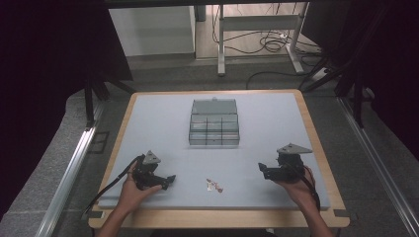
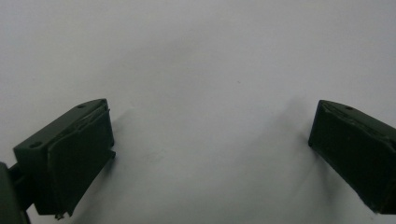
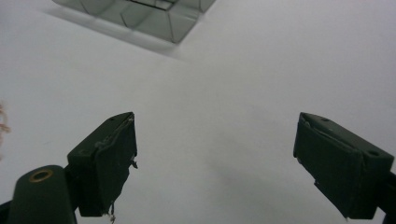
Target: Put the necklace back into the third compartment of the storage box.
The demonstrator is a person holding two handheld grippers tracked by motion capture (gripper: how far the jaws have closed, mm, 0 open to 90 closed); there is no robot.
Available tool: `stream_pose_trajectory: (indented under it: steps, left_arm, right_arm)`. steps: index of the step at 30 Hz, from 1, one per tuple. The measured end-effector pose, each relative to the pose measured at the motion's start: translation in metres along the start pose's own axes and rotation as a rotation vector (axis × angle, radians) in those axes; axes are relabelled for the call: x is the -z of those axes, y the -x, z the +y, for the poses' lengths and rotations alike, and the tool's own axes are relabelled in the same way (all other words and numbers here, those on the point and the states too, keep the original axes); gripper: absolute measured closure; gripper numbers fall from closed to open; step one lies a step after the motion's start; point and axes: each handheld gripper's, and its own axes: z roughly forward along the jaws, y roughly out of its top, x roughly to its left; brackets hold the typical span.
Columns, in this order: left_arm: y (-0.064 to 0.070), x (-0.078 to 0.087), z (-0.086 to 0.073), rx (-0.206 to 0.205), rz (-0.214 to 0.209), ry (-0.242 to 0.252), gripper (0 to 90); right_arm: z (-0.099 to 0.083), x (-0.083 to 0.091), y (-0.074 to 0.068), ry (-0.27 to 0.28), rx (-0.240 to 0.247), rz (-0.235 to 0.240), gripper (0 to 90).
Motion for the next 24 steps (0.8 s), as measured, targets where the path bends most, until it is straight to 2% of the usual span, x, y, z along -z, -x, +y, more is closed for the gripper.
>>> stream_pose_trajectory:
  steps: [4,6,8,11,12,13,18,24]
  left_arm:
    - [0.0,0.0,0.0,-0.002,0.0,0.0,0.0]
    - [0.0,0.0,0.0,-0.002,0.001,0.0,0.0]
    - [0.0,0.0,0.0,-0.002,0.001,-0.001,0.0]
    - [0.0,0.0,0.0,-0.002,0.0,-0.001,0.0]
    - [0.0,0.0,0.0,-0.003,0.0,0.0,0.0]
    - [0.0,0.0,0.0,-0.002,0.001,0.0,0.0]
    - [0.0,0.0,0.0,-0.003,0.001,-0.001,0.0]
    - [0.0,0.0,0.0,-0.002,0.001,0.0,0.0]
  right_arm:
    - [0.005,0.008,-0.005,0.006,0.022,0.038,14.3]
    - [0.009,0.012,-0.01,0.001,0.047,0.039,14.3]
    - [0.014,0.016,-0.019,0.003,0.077,0.067,15.8]
    - [0.017,0.017,-0.027,0.002,0.098,0.085,17.0]
    - [0.019,0.017,-0.035,0.003,0.118,0.106,18.4]
    - [0.019,0.017,-0.035,0.003,0.118,0.106,18.4]
    - [0.022,0.014,-0.055,-0.008,0.168,0.167,23.3]
    - [0.024,0.007,-0.067,-0.027,0.19,0.205,26.6]
